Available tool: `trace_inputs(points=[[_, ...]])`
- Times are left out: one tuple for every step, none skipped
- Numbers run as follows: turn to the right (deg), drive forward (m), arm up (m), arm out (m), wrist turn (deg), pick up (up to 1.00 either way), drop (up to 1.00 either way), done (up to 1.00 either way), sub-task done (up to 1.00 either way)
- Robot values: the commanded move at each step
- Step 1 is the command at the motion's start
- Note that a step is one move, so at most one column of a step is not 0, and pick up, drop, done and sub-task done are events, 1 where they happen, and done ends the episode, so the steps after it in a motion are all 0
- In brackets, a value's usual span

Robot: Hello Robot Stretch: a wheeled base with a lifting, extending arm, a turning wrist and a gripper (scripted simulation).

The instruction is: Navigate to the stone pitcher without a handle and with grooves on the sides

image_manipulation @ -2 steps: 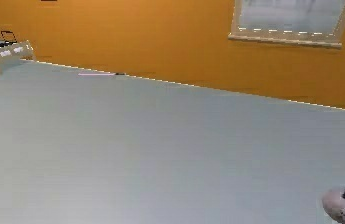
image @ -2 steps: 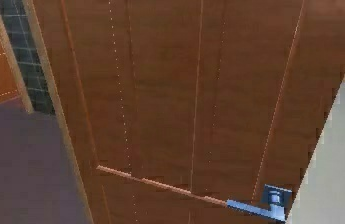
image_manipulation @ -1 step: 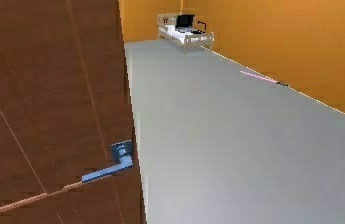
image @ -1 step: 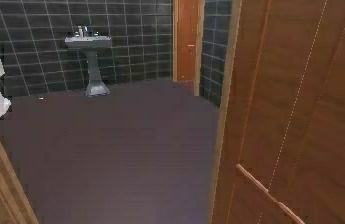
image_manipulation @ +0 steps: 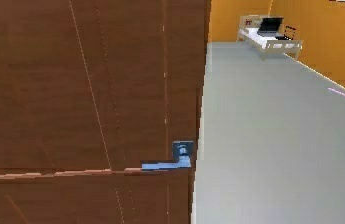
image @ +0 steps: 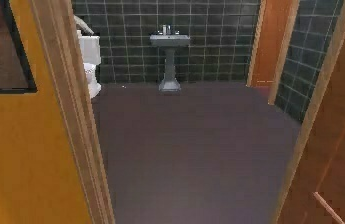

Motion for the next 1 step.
trace_inputs(points=[[-3.0,0.00,0.00,0.00,0.0,0.00,0.00,0.00,0.00]])
